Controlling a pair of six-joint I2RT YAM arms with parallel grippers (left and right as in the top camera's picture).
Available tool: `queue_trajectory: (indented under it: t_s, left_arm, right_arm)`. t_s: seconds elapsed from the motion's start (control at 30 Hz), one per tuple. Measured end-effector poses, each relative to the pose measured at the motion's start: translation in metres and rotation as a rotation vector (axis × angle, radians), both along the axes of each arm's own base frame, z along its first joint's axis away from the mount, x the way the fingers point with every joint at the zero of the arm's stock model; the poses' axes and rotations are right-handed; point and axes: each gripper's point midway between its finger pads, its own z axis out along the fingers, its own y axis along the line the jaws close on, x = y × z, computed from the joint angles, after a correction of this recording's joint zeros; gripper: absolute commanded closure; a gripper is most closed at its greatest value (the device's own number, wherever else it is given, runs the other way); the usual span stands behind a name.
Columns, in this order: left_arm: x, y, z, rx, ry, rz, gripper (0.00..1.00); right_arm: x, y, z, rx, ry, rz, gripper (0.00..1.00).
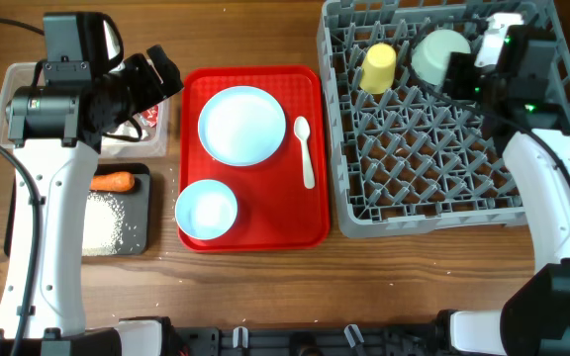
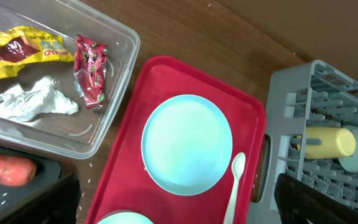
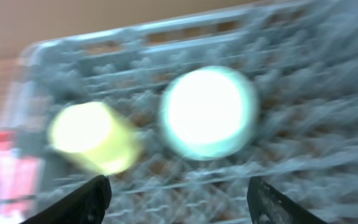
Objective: Sort waste into correct bins and load items into the dishwasher rack
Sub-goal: 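Move right gripper left over red tray down to light-blue bowl rim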
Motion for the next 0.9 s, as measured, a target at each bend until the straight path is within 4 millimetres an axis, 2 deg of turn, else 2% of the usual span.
queue_trajectory:
  t_s: [0.1, 0.13, 0.27, 0.3, 0.33, 0.43, 0.57, 0.6, 0.73, 0.8, 0.9]
  left_arm:
    - [0.0, 0.0, 0.0, 0.0, 0.0, 0.0, 0.0]
    - [0.0, 0.0, 0.0, 0.0, 0.0, 0.0, 0.0]
    - [0.0, 0.0, 0.0, 0.001, 0.0, 0.0, 0.0]
    - [0.0, 0.0, 0.0, 0.0, 0.0, 0.0, 0.0]
    - [0.0, 0.0, 0.0, 0.0, 0.0, 0.0, 0.0]
    - [0.0, 0.0, 0.0, 0.0, 0.0, 0.0, 0.0]
    - [0.0, 0.0, 0.0, 0.0, 0.0, 0.0, 0.0]
    - [0.0, 0.0, 0.0, 0.0, 0.0, 0.0, 0.0]
    - [0.0, 0.0, 0.0, 0.0, 0.0, 0.0, 0.0]
    - [0.0, 0.0, 0.0, 0.0, 0.0, 0.0, 0.0]
    - [0.0, 0.0, 0.0, 0.0, 0.0, 0.0, 0.0]
  right_arm:
    - [-0.014, 0.066, -0.01, 0.154, 0.081, 0.091, 0.16]
    - [-0.02, 0.094, -0.012, 0.172, 0.102, 0.134, 0.15]
    - [-0.049, 0.188, -0.016, 0.143, 0.132, 0.294, 0.15]
    - [-0.06, 0.21, -0.018, 0.129, 0.142, 0.334, 0.15]
    - [-0.078, 0.241, -0.023, 0.107, 0.16, 0.388, 0.15]
    - [-0.097, 0.273, -0.044, 0.085, 0.212, 0.409, 0.16]
    - [-0.112, 0.313, -0.096, 0.082, 0.307, 0.435, 0.2]
    - [-0.119, 0.326, -0.114, 0.08, 0.342, 0.451, 0.21]
    - [-0.143, 0.358, -0.159, 0.065, 0.415, 0.508, 0.24]
    - [-0.155, 0.367, -0.17, 0.058, 0.442, 0.533, 0.27]
    - [-0.158, 0.373, -0.168, 0.087, 0.448, 0.54, 0.27]
